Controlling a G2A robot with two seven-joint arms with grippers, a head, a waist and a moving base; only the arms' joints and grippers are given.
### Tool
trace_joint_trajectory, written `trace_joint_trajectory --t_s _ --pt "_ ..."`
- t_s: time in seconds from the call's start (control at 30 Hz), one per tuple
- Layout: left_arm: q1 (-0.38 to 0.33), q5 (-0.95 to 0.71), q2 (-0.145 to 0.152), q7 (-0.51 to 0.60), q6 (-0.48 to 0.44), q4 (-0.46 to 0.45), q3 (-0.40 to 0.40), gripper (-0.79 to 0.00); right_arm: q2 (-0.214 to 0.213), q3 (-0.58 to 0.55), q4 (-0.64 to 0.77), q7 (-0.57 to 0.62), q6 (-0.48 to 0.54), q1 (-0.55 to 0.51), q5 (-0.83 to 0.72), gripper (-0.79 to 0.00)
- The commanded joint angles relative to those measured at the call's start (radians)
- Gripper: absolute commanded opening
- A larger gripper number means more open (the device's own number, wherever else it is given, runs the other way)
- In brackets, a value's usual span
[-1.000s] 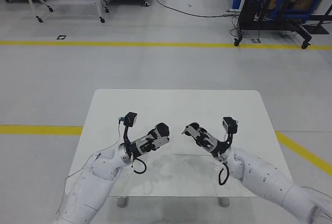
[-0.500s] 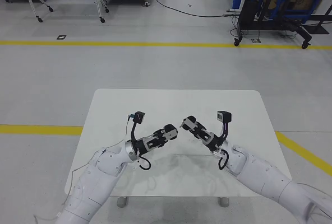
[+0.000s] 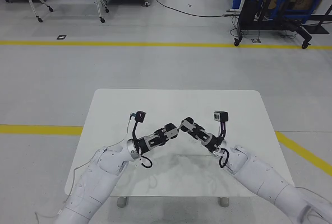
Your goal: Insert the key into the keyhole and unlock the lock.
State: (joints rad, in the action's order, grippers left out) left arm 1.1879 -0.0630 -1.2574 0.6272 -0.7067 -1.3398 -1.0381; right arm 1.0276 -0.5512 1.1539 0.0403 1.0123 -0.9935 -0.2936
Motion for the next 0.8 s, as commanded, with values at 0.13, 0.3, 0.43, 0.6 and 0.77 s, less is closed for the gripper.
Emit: trace_joint_trajectory --t_s 0.13,0.3,0.43,0.6,0.77 --pt "-0.009 0.001 -0.001 -0.002 0.019 0.01 0.009 -0.551 0.02 -0.059 -0.027 0.062 0.0 -0.021 -0.004 -0.785" --pt "-0.016 0.001 -0.003 -0.002 0.033 0.017 0.019 -0.616 0.037 -0.099 -0.04 0.1 0.0 -0.041 0.0 -0.785" --pt "-0.022 0.002 -0.004 -0.002 0.04 0.023 0.026 -0.628 0.05 -0.128 -0.047 0.133 0.0 -0.053 0.0 -0.785" --pt "-0.026 0.004 -0.005 -0.006 0.046 0.026 0.031 -0.622 0.065 -0.162 -0.056 0.176 0.0 -0.066 -0.005 -0.785" --pt "-0.026 0.019 -0.005 -0.02 0.054 0.024 0.032 -0.622 0.078 -0.197 -0.058 0.212 0.0 -0.08 -0.009 -0.785"
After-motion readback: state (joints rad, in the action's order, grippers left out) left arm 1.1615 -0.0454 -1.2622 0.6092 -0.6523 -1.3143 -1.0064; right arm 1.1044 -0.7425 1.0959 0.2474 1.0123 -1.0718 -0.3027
